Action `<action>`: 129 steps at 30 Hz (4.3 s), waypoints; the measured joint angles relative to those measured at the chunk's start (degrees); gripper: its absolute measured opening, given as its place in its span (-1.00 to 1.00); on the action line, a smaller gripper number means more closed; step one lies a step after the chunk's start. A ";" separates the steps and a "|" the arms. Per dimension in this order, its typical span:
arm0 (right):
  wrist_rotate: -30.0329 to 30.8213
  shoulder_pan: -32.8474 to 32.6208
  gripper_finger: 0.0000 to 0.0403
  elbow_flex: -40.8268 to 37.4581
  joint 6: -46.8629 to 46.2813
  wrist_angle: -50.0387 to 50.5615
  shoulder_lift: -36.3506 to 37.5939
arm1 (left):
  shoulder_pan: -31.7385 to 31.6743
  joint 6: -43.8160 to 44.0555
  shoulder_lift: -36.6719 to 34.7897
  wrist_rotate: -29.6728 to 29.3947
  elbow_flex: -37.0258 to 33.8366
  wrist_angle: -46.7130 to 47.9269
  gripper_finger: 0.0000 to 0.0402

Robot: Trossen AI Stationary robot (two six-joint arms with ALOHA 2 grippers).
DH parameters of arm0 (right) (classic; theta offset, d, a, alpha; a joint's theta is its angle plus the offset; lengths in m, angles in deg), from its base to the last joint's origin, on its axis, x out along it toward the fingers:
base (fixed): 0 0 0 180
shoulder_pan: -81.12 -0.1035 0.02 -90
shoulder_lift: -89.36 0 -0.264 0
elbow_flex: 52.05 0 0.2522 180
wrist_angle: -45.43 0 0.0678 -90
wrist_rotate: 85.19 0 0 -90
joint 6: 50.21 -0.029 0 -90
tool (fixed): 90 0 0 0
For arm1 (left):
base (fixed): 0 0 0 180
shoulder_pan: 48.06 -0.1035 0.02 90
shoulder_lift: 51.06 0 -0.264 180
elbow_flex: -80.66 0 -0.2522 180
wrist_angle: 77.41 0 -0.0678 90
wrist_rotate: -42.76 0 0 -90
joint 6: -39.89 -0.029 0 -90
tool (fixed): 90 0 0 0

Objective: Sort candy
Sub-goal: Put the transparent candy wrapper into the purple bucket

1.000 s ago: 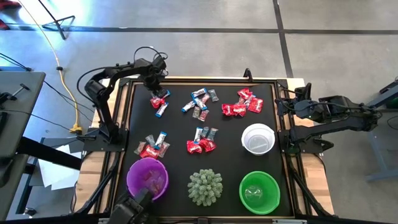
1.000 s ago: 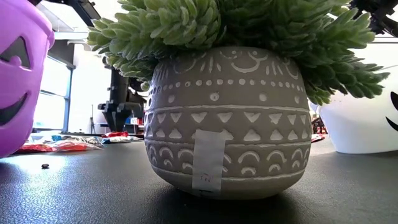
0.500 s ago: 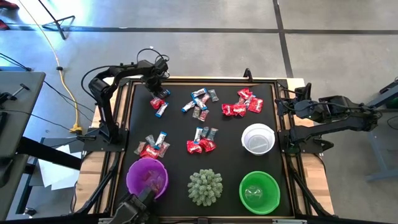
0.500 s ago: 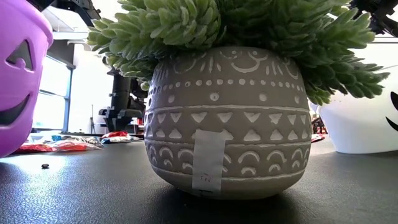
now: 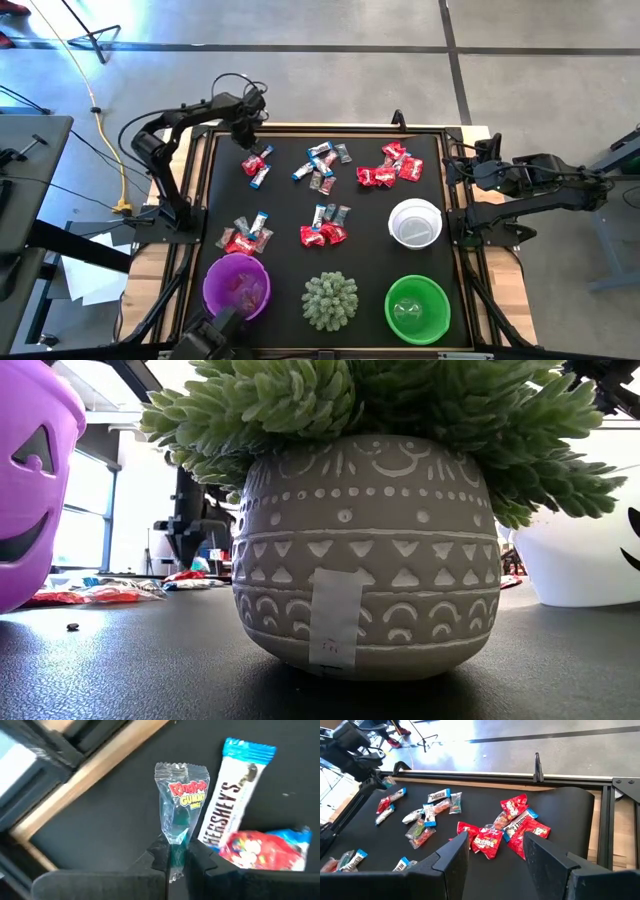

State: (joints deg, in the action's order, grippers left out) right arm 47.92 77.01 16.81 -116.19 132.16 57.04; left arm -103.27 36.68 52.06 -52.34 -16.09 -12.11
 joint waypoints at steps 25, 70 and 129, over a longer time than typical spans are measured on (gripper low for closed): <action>-5.53 0.00 -0.09 -0.01 0.48 -4.74 0.02 | 23.67 14.90 -31.11 12.60 0.09 18.04 -0.97; -22.73 -0.01 -0.09 -0.01 10.99 -3.14 0.02 | 90.19 85.15 -22.77 10.03 0.09 9.68 -0.53; -18.12 -0.01 -0.09 -0.01 14.64 8.33 0.02 | 52.66 66.75 -26.53 7.32 -13.62 11.59 -0.52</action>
State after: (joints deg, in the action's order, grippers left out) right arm 29.80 77.00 16.80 -101.55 140.49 57.06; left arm -50.61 103.43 25.53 -45.02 -29.70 -0.52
